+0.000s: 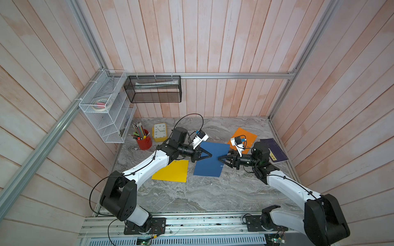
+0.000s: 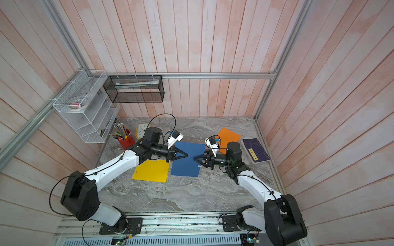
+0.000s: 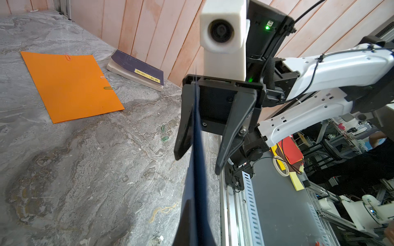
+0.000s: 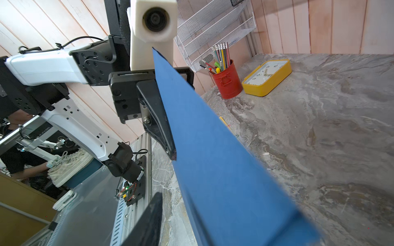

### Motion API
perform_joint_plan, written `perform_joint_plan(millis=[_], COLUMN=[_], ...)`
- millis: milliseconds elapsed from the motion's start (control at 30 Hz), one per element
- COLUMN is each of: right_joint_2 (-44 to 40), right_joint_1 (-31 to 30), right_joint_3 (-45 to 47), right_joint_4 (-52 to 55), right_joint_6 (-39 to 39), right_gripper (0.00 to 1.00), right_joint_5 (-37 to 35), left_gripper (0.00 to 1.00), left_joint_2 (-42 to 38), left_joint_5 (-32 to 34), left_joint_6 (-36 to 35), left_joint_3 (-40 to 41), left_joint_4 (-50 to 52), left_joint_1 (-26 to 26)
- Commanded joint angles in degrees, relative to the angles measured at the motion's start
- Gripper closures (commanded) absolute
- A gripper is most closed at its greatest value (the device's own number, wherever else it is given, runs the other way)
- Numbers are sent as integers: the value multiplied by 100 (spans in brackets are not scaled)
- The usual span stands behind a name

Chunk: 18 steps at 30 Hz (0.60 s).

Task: Unclip the paperclips from the documents
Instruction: Adjust the document.

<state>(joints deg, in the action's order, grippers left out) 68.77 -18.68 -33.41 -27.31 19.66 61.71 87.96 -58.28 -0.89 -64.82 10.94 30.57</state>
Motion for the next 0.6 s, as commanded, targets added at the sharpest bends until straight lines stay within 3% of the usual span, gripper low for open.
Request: perform_joint_plan(millis=[0,167,267,333,467,567], right_joint_2=[14,-13,13,5,-69,-118], right_joint_1=[-22,-26,-11,27,225,393], right_joint_3=[-118,-91,-85,-52,49,58], right_joint_4=[-327,-401,-485,-565,-963,-1144], right_joint_6=[38,98,190,271,611,812], right_gripper=[68,92,100,100,100,100], right_joint_5=[223,194,269,276,304,389], left_gripper=[100,100,100,98,81,78], left_joint_2=[77,72,54,21,-44,-77], left_joint_5=[-87,-60,-10,50,108,43], left_joint_6=[-107,-183,-192,-192,-160,-95], left_joint_3=[-169,-189,-184,-177,-157,-62], left_joint_4=[60,174,187,188,198,159], left_joint_1=[19,18,16,14,19,15])
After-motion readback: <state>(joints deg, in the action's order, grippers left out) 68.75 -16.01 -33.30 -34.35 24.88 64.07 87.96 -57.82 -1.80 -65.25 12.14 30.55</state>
